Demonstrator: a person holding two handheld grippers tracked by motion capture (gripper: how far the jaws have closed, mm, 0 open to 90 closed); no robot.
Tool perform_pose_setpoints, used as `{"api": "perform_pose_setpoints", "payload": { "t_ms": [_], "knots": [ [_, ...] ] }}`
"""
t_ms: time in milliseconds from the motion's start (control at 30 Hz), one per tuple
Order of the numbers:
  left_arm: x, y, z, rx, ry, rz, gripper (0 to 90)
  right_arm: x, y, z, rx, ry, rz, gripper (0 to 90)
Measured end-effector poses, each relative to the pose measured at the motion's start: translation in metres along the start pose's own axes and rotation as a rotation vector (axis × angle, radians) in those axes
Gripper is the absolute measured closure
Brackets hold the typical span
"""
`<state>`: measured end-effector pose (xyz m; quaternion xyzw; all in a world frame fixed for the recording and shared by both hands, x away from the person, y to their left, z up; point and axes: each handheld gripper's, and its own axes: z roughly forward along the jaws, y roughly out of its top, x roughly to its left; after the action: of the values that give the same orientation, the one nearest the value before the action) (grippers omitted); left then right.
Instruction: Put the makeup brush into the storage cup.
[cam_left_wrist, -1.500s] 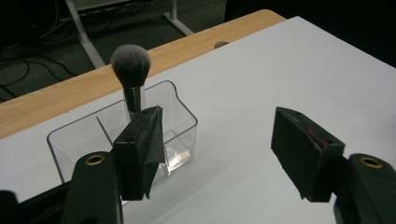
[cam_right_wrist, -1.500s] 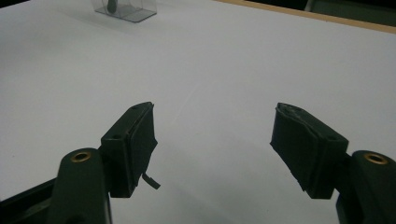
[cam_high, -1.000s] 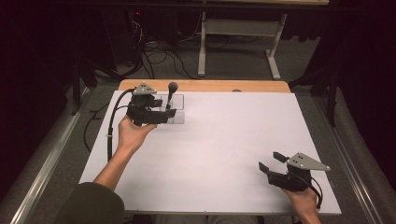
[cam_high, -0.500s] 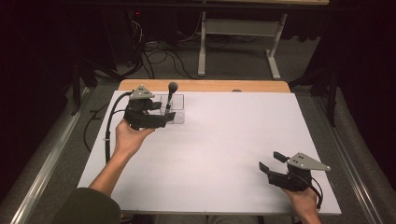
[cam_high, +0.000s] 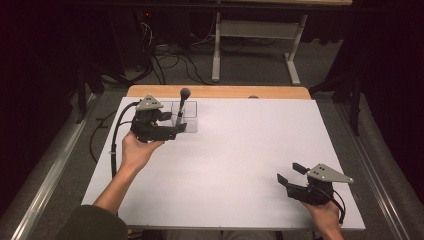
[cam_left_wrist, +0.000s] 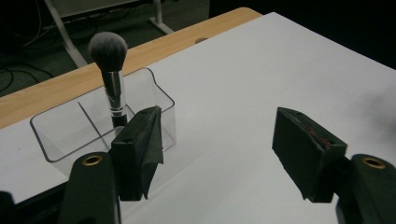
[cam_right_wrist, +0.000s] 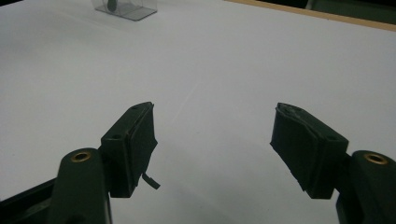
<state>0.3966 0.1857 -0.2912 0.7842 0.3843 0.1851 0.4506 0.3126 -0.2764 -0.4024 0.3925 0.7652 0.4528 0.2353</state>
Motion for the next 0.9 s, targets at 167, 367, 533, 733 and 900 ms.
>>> {"api": "perform_pose_setpoints", "payload": {
  "t_ms": [167,367,533,733,900],
  "knots": [
    [0.000,-0.002,-0.001,-0.002,0.000,-0.005,33.3,0.000,0.000,0.000,-0.002,0.001,-0.003,32.2],
    [0.001,-0.007,-0.003,-0.005,0.001,-0.012,33.2,0.000,0.000,0.000,-0.001,0.000,-0.002,32.2],
    [0.001,-0.010,-0.006,-0.004,0.010,-0.001,33.3,0.001,0.000,0.000,-0.002,0.001,-0.002,32.2],
    [-0.001,-0.013,-0.009,-0.018,0.005,-0.007,33.3,0.000,0.000,0.000,-0.002,-0.001,-0.002,32.2],
    [-0.002,-0.016,-0.011,-0.018,-0.005,-0.007,33.3,0.001,0.000,0.000,-0.003,0.001,-0.004,32.2]
  ]
}}
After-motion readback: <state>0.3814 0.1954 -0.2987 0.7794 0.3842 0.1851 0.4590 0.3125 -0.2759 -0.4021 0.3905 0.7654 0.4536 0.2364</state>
